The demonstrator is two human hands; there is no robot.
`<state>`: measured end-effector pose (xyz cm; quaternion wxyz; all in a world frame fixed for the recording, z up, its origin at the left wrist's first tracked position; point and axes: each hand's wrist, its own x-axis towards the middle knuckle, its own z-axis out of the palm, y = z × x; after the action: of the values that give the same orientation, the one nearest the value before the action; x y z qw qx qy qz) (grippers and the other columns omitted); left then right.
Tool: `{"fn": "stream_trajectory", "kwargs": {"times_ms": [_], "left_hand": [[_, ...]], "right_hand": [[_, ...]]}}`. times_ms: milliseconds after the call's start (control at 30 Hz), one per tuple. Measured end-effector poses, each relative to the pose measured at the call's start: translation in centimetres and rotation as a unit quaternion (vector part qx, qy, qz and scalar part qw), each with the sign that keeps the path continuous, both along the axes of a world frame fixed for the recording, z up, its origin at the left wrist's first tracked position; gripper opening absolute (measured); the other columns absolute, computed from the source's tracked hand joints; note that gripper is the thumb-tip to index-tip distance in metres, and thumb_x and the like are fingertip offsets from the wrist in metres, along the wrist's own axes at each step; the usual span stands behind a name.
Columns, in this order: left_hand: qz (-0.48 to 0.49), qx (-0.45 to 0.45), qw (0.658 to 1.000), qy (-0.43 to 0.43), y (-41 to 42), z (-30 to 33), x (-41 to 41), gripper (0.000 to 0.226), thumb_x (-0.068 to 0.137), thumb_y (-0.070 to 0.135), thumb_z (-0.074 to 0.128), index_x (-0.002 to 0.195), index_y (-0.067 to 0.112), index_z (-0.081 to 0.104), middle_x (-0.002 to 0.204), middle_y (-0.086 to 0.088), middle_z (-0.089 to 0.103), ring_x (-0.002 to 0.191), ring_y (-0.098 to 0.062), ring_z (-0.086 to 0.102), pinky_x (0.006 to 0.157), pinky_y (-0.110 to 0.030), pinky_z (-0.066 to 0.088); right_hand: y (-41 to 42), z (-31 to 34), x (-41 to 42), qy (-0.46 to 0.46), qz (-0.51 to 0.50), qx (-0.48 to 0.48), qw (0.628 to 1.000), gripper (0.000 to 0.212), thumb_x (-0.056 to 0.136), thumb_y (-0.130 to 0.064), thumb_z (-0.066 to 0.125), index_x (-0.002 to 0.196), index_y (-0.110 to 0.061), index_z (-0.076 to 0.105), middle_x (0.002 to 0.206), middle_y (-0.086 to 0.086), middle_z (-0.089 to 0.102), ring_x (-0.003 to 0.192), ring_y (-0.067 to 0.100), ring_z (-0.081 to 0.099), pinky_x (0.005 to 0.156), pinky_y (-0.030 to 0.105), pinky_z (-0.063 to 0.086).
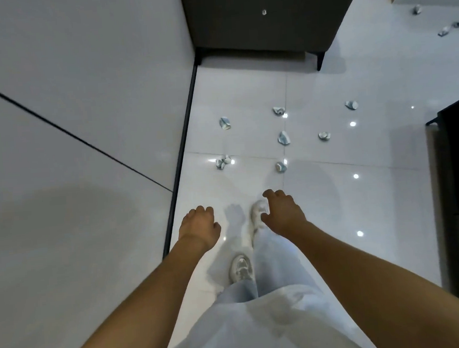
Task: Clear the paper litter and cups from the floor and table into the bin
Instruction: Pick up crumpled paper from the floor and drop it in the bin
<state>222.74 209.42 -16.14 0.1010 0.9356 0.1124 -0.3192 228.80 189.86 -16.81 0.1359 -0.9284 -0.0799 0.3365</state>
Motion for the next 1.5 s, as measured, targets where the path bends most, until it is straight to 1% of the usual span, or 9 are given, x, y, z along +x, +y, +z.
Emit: {"fn": "stream_trajectory", "kwargs": {"times_ms": [367, 467, 600, 767, 900, 1033, 1133, 1367, 1500], "left_hand": [[0.073, -0.020, 0.996, 0.056, 3.4, -3.7, 18.6, 0.038, 0.096, 0.028, 0.042, 0.129, 0.008, 0.047, 0.128, -0.012, 0.049, 0.120, -0.028, 0.045, 0.096, -0.036, 0.040], [0.101, -0.036, 0.993, 0.041, 4.2, -4.2, 23.1, 0.037, 0.096, 0.026, 0.043, 0.127, 0.007, 0.049, 0.126, -0.013, 0.051, 0.118, -0.029, 0.046, 0.093, -0.036, 0.041], [0.130, -0.065, 0.989, 0.022, 5.7, -6.4, 27.4, 0.036, 0.095, 0.027, 0.045, 0.124, 0.008, 0.051, 0.125, -0.013, 0.052, 0.116, -0.029, 0.048, 0.093, -0.038, 0.043], [0.135, -0.076, 0.986, 0.060, 8.4, -12.5, 30.0, 0.037, 0.094, 0.026, 0.046, 0.125, 0.007, 0.051, 0.123, -0.014, 0.053, 0.114, -0.029, 0.049, 0.091, -0.038, 0.044], [0.121, -0.075, 0.985, 0.097, 10.6, -20.2, 30.8, 0.037, 0.095, 0.028, 0.045, 0.126, 0.008, 0.049, 0.122, -0.012, 0.052, 0.114, -0.027, 0.048, 0.092, -0.038, 0.045], [0.125, -0.076, 0.984, 0.105, 12.9, -28.6, 31.1, 0.035, 0.094, 0.029, 0.048, 0.122, 0.009, 0.052, 0.117, -0.011, 0.055, 0.111, -0.026, 0.050, 0.087, -0.038, 0.047], [0.117, -0.077, 0.984, 0.110, 14.3, -35.2, 30.9, 0.034, 0.094, 0.028, 0.049, 0.122, 0.010, 0.053, 0.117, -0.009, 0.056, 0.110, -0.025, 0.051, 0.086, -0.037, 0.046], [0.123, -0.082, 0.983, 0.107, 17.2, -50.6, 30.0, 0.033, 0.095, 0.028, 0.048, 0.123, 0.011, 0.052, 0.121, -0.008, 0.053, 0.111, -0.024, 0.048, 0.087, -0.036, 0.042], [0.125, -0.093, 0.983, 0.093, 18.2, -56.9, 29.6, 0.034, 0.094, 0.026, 0.049, 0.124, 0.010, 0.052, 0.121, -0.009, 0.054, 0.111, -0.025, 0.047, 0.086, -0.034, 0.039]], "right_hand": [[3.9, -4.0, 20.5, 0.052, 0.040, -0.018, 0.998, 0.051, 0.090, -0.023, 0.058, 0.137, -0.015, 0.039, 0.131, 0.011, 0.046, 0.117, 0.031, 0.046, 0.088, 0.038, 0.044], [5.8, -4.8, 24.8, 0.063, 0.052, -0.028, 0.996, 0.051, 0.090, -0.020, 0.057, 0.138, -0.015, 0.038, 0.132, 0.012, 0.045, 0.120, 0.031, 0.045, 0.088, 0.039, 0.045], [8.5, -7.4, 29.0, 0.080, 0.068, -0.026, 0.994, 0.049, 0.091, -0.019, 0.057, 0.137, -0.013, 0.039, 0.132, 0.012, 0.044, 0.120, 0.032, 0.043, 0.089, 0.040, 0.046], [11.3, -14.0, 31.8, 0.102, 0.069, -0.022, 0.992, 0.049, 0.090, -0.017, 0.057, 0.136, -0.011, 0.039, 0.129, 0.014, 0.045, 0.114, 0.033, 0.046, 0.086, 0.039, 0.045], [13.2, -22.0, 32.6, 0.120, 0.043, -0.021, 0.992, 0.050, 0.088, -0.014, 0.057, 0.134, -0.011, 0.040, 0.127, 0.013, 0.047, 0.114, 0.031, 0.046, 0.084, 0.038, 0.045], [15.2, -31.3, 32.4, 0.143, 0.070, -0.030, 0.987, 0.053, 0.089, -0.015, 0.056, 0.138, -0.013, 0.037, 0.133, 0.012, 0.043, 0.119, 0.031, 0.043, 0.092, 0.040, 0.046], [16.9, -38.9, 32.0, 0.152, 0.087, -0.031, 0.984, 0.053, 0.090, -0.017, 0.056, 0.138, -0.014, 0.036, 0.136, 0.011, 0.042, 0.120, 0.030, 0.043, 0.093, 0.041, 0.048], [20.8, -56.5, 30.7, 0.137, 0.113, -0.017, 0.984, 0.064, 0.089, -0.018, 0.058, 0.145, -0.015, 0.027, 0.141, 0.012, 0.037, 0.123, 0.031, 0.041, 0.095, 0.039, 0.046], [22.7, -63.8, 30.6, 0.109, 0.106, -0.029, 0.988, 0.066, 0.085, -0.013, 0.059, 0.143, -0.016, 0.029, 0.147, 0.013, 0.030, 0.125, 0.032, 0.038, 0.095, 0.041, 0.044]]}}
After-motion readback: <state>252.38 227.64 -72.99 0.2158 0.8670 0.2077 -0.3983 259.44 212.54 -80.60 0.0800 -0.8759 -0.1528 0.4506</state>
